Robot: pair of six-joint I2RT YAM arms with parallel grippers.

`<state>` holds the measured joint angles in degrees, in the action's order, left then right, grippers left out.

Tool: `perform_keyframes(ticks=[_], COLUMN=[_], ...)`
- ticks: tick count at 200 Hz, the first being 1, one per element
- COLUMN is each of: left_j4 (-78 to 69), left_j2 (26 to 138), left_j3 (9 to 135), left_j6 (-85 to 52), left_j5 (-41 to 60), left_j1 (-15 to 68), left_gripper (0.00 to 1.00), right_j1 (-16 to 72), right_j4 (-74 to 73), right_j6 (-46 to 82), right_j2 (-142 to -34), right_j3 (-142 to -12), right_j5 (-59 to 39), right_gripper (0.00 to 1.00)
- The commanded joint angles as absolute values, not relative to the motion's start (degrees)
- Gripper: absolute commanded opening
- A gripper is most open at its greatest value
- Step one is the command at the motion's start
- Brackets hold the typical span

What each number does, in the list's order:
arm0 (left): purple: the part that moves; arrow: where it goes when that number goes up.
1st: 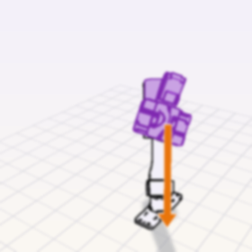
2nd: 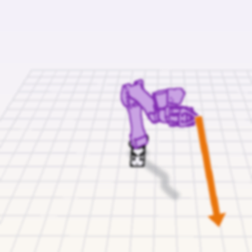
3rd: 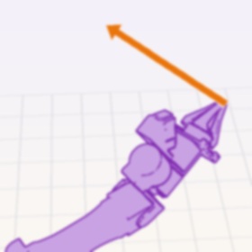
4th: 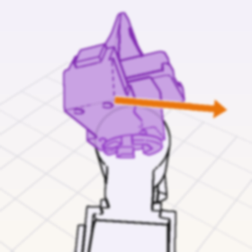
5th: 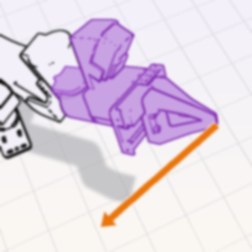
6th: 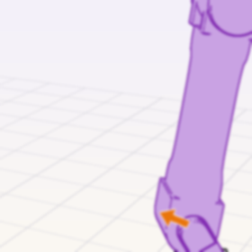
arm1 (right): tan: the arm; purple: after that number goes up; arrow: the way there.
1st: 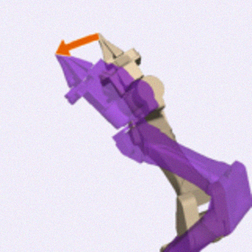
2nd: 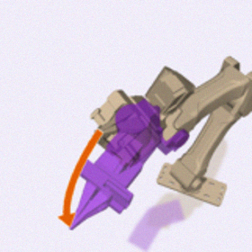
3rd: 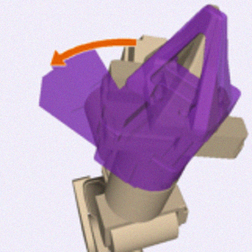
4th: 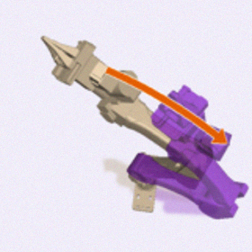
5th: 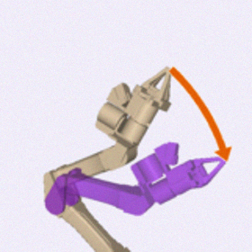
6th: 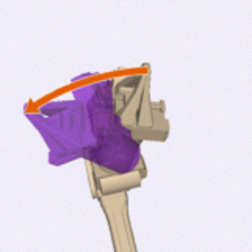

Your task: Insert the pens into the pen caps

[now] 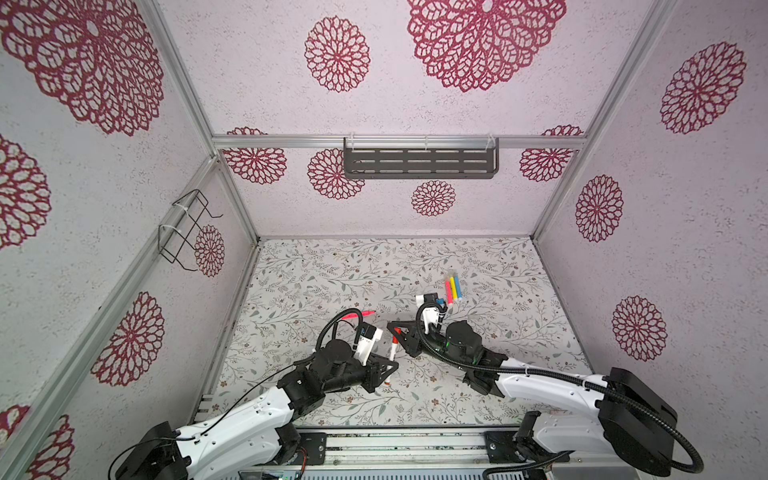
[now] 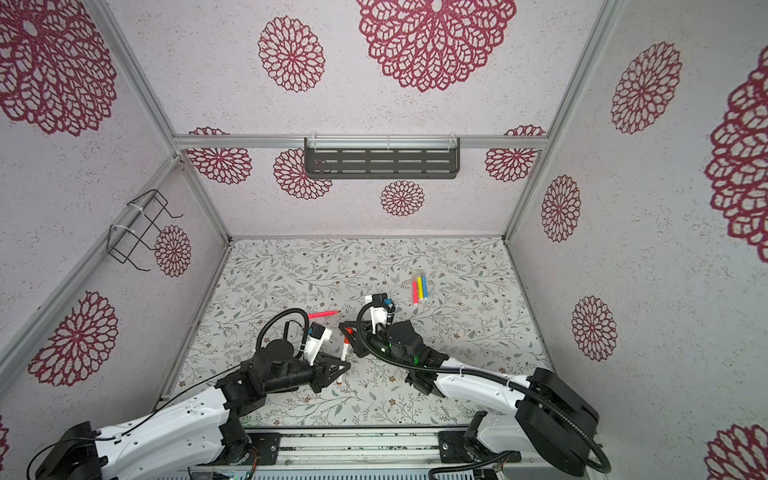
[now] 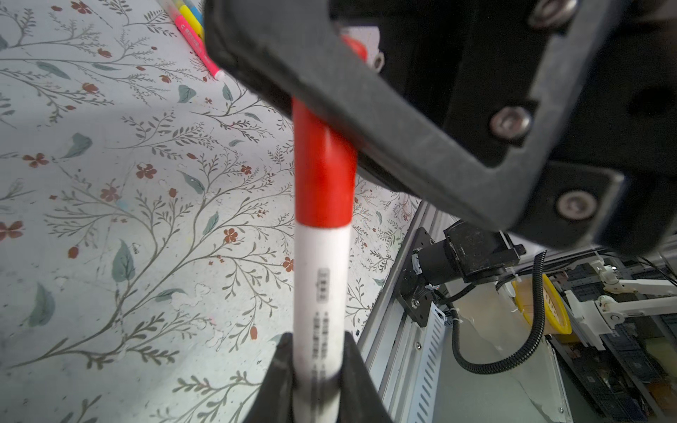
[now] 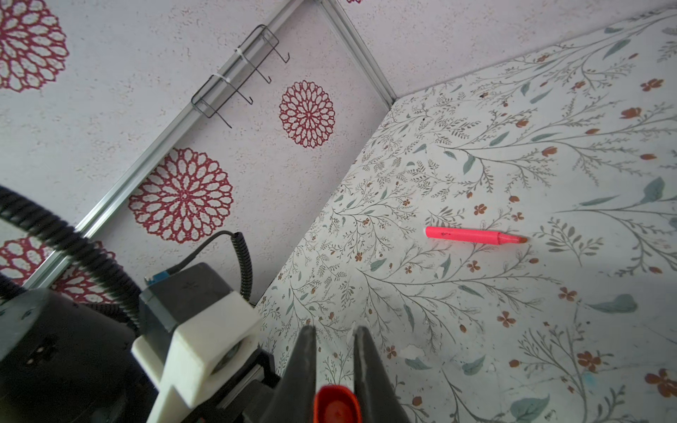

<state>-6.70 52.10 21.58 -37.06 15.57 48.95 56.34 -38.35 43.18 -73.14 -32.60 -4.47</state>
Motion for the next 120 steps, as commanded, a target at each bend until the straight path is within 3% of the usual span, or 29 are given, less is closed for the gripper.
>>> perform_keyframes(ticks=[1, 47, 97, 120], left_j4=[-22.2, -22.6, -23.5, -24.4], left_j2=[51.2, 51.2, 53.0, 54.4], left_j3=[25.8, 25.5, 23.8, 23.3], left_j6=[-39.5, -39.2, -38.5, -39.1], left_j5=[3.6, 3.5, 6.0, 8.0], left_j1=[45.6, 45.6, 45.6, 45.6], left_gripper=[0.00, 0.00, 0.00, 0.00], right_j1=[62.4, 66.4, 65.1, 63.7], right_j4=[-26.4, -20.1, -12.0, -8.4], right_j6=[46.0, 44.3, 37.8, 33.2], right_j2=[-76.9, -78.7, -72.9, -67.8], right_j3=[-29.3, -33.7, -38.4, -41.4], right_j5=[-13.0, -9.2, -8.4, -9.3], right_gripper=[0.00, 0.00, 0.00, 0.21])
